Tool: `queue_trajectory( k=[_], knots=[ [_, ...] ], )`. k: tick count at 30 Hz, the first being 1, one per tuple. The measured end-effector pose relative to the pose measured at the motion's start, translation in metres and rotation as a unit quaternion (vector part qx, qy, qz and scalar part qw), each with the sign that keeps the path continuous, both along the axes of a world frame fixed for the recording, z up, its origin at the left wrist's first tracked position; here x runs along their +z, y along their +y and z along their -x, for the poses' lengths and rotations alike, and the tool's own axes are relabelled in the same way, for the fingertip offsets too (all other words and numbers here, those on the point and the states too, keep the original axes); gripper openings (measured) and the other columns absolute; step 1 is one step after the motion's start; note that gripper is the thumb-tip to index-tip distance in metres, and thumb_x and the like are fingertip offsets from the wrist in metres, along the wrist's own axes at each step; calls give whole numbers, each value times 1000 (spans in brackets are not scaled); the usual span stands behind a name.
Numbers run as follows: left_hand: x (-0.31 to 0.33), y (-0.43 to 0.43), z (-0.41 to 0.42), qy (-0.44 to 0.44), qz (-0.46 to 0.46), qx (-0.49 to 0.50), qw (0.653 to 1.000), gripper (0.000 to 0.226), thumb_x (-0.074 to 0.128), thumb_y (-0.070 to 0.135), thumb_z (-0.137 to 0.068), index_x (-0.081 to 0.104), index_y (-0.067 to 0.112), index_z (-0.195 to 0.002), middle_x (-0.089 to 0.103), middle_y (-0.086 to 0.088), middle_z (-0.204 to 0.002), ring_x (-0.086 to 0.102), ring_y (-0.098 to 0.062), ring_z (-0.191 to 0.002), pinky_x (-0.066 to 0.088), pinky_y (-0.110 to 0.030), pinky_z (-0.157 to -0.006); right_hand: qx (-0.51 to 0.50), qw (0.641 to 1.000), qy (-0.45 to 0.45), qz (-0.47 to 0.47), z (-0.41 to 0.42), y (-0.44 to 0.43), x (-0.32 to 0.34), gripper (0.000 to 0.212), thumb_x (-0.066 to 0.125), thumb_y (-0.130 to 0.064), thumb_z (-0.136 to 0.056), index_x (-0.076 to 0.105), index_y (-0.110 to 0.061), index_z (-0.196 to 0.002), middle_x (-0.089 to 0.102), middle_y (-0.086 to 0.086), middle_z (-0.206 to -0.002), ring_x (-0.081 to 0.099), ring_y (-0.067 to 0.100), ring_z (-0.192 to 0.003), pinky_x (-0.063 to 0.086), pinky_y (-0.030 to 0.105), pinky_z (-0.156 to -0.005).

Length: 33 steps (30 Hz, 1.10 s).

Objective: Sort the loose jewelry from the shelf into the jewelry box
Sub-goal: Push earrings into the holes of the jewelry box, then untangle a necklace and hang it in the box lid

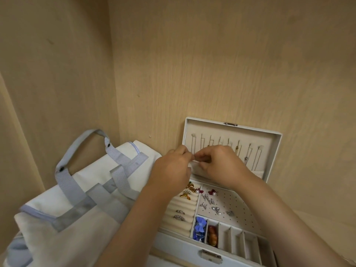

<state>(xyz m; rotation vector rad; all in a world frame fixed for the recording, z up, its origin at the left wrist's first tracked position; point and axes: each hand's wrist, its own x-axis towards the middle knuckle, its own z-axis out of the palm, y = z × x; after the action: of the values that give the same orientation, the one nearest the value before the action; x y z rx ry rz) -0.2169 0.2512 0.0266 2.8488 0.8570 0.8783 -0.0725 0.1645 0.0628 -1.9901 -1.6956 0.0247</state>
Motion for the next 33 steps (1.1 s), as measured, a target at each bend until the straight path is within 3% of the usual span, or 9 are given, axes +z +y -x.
queue_trajectory(
  k=[2,5,8,12,17,21,25,28,33],
  knots=[
    [5,-1,2,2,-11,0,1000,32,52,27,-97,59,25,-128,50,11,-125,52,-13,-109,50,-32,-81,-7,1000,-4,-18,-2,-12,-1,28,68,-17,-89,73,-30,-113,73,-14,-103,66,1,-96,56,29,-90],
    [15,-4,3,3,-12,5,1000,27,55,29,-96,62,30,-122,54,12,-121,54,-12,-108,47,-29,-81,7,999,-10,30,1,-27,-7,19,72,-26,-88,75,-35,-105,72,-20,-95,64,-5,-90,56,28,-86],
    [20,-10,0,3,41,-3,999,19,57,28,-94,67,35,-108,61,14,-108,58,-8,-98,46,-27,-77,13,996,-9,84,1,-31,-16,10,74,-37,-86,76,-38,-96,72,-24,-87,64,-5,-85,56,31,-84],
    [18,-17,-3,39,100,-13,994,14,60,25,-88,68,36,-91,65,15,-90,59,-3,-86,41,-21,-65,8,996,-5,94,-3,-26,-26,10,73,-40,-84,75,-39,-95,73,-22,-91,66,-2,-86,57,36,-83],
    [18,-15,0,55,153,-18,987,14,61,25,-85,67,37,-90,68,17,-86,61,0,-80,54,-27,-73,12,997,16,79,-4,-23,-31,5,69,-35,-89,72,-33,-86,72,-18,-82,65,0,-79,57,37,-80],
    [21,-16,-1,-17,253,-60,965,14,68,28,-84,67,39,-93,69,22,-82,62,1,-72,58,-30,-73,10,988,151,32,-16,-27,-23,12,68,-26,-92,73,-28,-82,73,-10,-80,66,2,-75,55,29,-79],
    [22,-21,-5,-95,277,-93,952,18,83,28,-77,72,35,-90,69,25,-78,64,5,-72,56,-22,-74,13,947,321,-8,-20,-34,-15,11,67,-15,-94,75,-10,-88,75,5,-79,57,13,-50,49,23,-54],
    [19,-24,-10,-147,289,-89,942,14,83,25,-78,74,31,-87,72,19,-76,66,-1,-71,57,-23,-72,5,925,380,-8,-20,-38,-11,14,64,-17,-96,74,-7,-95,72,1,-66,54,11,-41,39,17,-42],
    [14,-26,-17,-239,328,-80,910,7,83,25,-78,76,27,-81,73,13,-73,65,-1,-70,52,-23,-69,1,875,480,-63,-18,-37,-13,16,63,-19,-97,71,-8,-103,76,8,-88,56,16,-46,39,23,-40]
  ],
)
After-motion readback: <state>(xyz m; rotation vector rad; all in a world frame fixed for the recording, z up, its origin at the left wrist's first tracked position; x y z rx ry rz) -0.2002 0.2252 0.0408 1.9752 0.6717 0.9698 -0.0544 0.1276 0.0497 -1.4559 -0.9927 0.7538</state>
